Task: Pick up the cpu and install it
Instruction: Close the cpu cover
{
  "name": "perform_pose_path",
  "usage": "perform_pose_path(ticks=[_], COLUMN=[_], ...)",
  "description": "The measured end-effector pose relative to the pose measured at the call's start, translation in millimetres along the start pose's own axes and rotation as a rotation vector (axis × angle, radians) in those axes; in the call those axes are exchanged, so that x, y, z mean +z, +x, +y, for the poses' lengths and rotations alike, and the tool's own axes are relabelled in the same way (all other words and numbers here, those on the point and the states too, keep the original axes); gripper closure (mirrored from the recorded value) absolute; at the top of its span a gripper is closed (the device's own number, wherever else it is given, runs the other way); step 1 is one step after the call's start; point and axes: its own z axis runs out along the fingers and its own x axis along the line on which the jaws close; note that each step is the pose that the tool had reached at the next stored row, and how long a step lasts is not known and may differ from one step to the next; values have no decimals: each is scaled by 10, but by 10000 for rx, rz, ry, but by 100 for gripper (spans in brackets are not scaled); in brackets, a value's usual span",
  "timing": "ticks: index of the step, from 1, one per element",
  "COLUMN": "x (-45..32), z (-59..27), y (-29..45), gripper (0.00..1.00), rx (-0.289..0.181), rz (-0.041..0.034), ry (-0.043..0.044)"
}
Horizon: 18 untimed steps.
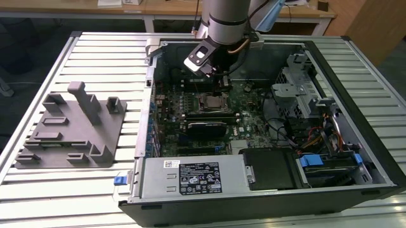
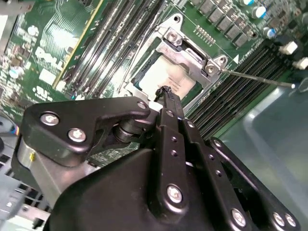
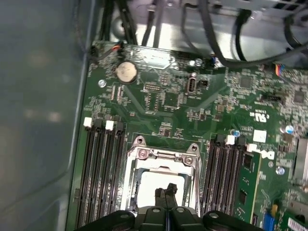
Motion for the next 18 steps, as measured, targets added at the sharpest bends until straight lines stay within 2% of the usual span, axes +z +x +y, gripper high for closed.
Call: perform_pose_path(ticks=[18], x=[4], z=[0], y=[0], gripper=[89], rx=[-3229], rz=[-22], ry=[-25])
